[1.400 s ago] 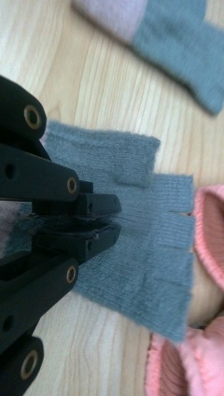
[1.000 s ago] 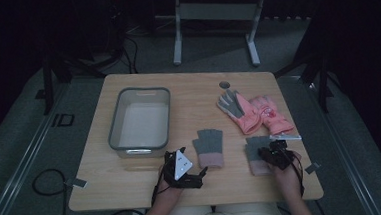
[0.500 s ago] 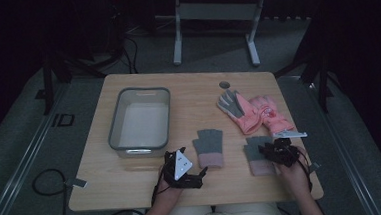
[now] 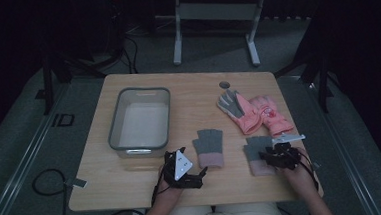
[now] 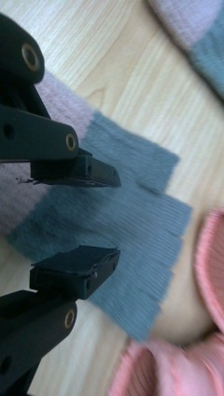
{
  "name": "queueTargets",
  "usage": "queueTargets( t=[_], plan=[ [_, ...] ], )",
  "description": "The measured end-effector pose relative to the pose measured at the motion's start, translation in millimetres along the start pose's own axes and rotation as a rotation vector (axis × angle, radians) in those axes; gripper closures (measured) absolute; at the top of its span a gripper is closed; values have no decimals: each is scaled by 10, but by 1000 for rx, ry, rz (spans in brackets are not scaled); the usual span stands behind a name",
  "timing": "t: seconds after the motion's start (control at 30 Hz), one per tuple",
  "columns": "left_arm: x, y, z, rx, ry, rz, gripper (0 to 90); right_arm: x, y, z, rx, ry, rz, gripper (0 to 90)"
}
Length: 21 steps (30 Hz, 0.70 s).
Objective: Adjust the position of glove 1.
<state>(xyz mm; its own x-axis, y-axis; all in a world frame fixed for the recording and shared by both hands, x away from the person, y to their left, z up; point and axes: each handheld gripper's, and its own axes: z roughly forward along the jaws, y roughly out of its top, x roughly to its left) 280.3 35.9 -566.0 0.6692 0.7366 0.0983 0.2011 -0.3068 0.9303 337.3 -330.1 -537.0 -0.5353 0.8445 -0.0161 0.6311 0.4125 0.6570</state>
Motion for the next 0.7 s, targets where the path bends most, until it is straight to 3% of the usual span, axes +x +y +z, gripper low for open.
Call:
queueTargets(
  t=[0.17, 0.4, 0.57, 0.7],
  plan=[
    [0, -1, -1, 0, -1, -2, 10, 26, -39, 49, 12, -18, -5, 598],
    [0, 1, 5, 3, -5, -2, 10, 63, -42, 57, 9, -28, -10, 709],
    [5, 0, 0, 1, -6, -5, 32, 137, -55, 65, -7, -67, -14, 790],
    [3, -1, -2, -1, -3, -4, 30, 136, -35, 60, -5, -68, 22, 838]
  ],
)
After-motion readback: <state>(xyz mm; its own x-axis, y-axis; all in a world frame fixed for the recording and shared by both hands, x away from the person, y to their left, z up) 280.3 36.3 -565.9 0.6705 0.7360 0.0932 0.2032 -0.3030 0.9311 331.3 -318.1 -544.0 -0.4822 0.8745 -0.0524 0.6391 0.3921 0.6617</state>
